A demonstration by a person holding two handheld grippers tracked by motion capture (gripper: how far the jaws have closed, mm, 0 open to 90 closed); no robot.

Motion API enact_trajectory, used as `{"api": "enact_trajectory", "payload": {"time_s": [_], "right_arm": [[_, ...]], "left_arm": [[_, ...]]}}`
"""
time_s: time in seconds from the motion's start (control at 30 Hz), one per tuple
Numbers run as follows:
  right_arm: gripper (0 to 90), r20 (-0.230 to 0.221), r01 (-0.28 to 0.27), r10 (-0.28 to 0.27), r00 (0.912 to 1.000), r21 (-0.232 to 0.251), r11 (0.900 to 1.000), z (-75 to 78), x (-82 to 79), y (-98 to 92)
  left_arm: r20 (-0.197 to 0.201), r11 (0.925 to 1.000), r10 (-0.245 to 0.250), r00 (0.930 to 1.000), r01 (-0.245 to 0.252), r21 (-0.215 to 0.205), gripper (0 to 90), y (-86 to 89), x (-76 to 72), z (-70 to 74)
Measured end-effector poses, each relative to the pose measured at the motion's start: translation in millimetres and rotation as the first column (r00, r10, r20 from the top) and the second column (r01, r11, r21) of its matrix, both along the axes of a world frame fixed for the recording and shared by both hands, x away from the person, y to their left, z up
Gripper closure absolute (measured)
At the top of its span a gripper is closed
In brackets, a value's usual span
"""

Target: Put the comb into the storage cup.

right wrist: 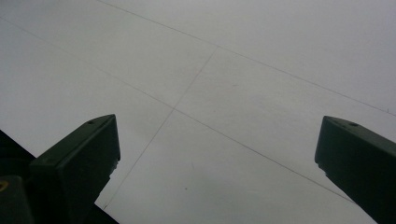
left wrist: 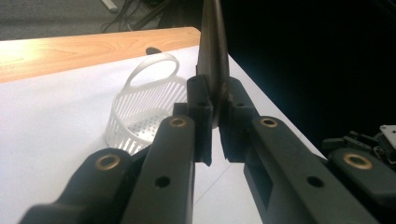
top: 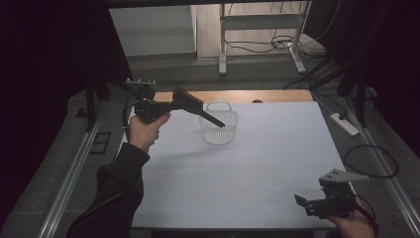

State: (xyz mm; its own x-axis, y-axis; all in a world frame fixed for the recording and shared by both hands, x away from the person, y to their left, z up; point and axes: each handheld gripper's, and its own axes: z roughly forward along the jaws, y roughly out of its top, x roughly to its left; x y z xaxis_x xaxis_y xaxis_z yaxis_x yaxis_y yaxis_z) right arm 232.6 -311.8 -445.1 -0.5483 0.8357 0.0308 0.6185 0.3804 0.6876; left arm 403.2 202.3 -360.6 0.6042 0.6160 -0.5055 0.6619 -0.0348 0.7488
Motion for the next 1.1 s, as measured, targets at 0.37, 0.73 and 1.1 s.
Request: {"api": "enact_trajectory", "payload": {"time_s": [0.37, 0.73, 1.1], "right_arm": [[0.3, -0.003, -0.001, 0.001, 1.0, 0.004, 1.0, -0.1, 0.2, -0.6], [0.5, -0.012, -0.001, 0.001, 0.9999, 0.006, 1.0, -0.5, 1.1, -1.3], [0.6, -0.022, -0.005, 0.005, 0.9997, 0.004, 1.0, -1.0, 2.0, -1.3]], "left_arm": [[-0.001, 0.9992, 0.005, 1.0, -0.005, 0.04, 83.6, -10.8, 13.4, -3.2], [-0.02, 0.9979, 0.015, 0.9997, -0.014, 0.064, 83.6, -20.0, 23.1, -16.4], [-0.04, 0.9974, 0.009, 0.9992, -0.007, 0.072, 83.7, -30.9, 30.8, -31.0]]}}
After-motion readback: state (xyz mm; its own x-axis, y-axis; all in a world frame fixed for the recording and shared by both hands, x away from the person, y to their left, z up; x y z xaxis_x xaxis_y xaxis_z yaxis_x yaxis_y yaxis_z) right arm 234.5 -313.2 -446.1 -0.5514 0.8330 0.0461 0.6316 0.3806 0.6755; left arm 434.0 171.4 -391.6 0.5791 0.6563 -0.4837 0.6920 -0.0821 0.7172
